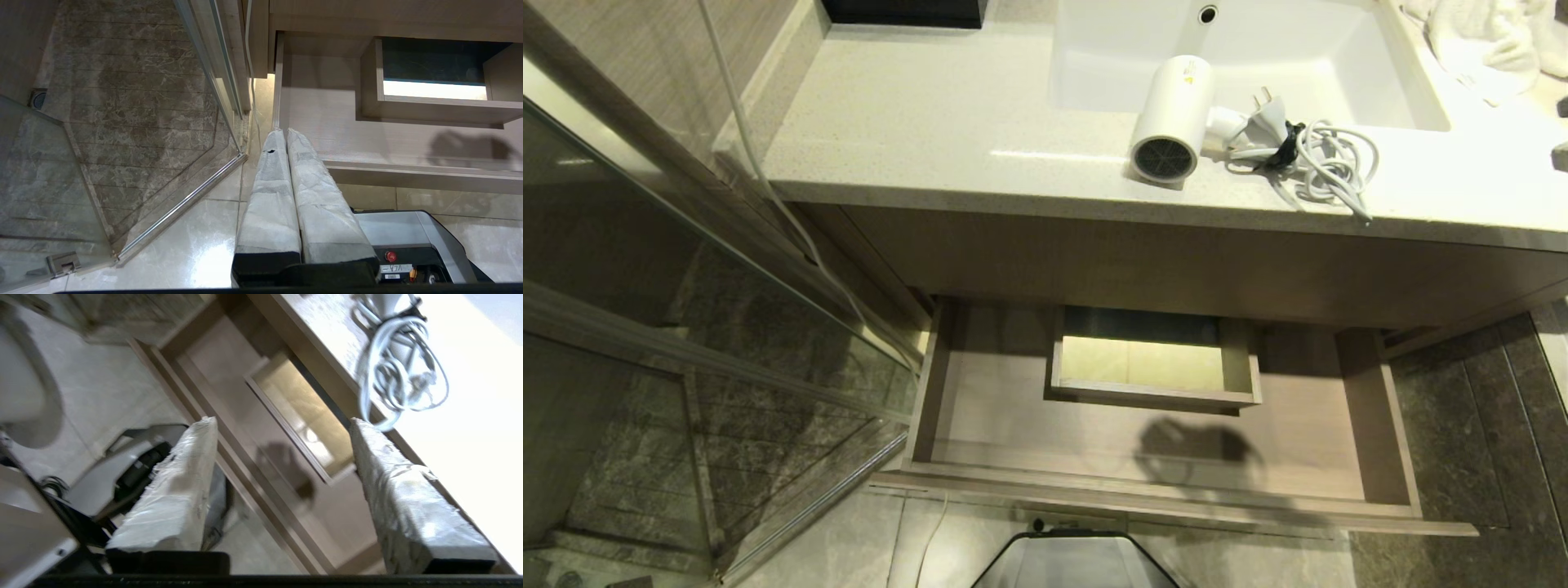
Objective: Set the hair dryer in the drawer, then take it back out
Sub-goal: Pick up the hairdryer
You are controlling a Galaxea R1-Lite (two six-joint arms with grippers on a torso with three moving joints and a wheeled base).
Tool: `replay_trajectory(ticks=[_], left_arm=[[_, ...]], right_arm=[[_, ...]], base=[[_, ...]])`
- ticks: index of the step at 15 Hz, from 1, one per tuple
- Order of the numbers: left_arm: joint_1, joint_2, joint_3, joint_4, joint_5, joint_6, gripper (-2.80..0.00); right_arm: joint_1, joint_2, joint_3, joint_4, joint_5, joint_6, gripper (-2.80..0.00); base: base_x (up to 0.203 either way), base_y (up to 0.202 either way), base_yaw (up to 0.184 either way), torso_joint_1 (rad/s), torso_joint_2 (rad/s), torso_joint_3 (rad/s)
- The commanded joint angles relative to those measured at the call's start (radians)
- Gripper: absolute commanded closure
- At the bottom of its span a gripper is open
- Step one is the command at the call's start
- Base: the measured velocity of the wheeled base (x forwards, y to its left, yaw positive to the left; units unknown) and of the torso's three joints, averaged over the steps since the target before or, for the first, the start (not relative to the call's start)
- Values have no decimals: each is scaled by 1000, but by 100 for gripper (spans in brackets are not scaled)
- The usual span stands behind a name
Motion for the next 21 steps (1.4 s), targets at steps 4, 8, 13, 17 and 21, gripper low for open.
replay_trajectory(ticks=[4, 8, 13, 17, 21], left_arm=[[0, 0, 1, 0, 0, 0, 0], [0, 0, 1, 0, 0, 0, 0], [-1, 0, 2, 0, 0, 0, 0], [-1, 0, 1, 0, 0, 0, 0], [-1, 0, 2, 0, 0, 0, 0]], right_arm=[[-36, 103, -1, 60, -209, -233, -280], [-28, 170, -2, -5, -217, -393, -280], [6, 257, -2, -187, -219, -419, -280], [31, 309, -6, -341, -340, -453, -280], [75, 341, -7, -371, -478, -449, -280]], base=[[0, 0, 0, 0, 0, 0], [0, 0, 0, 0, 0, 0], [0, 0, 0, 0, 0, 0], [0, 0, 0, 0, 0, 0], [0, 0, 0, 0, 0, 0]])
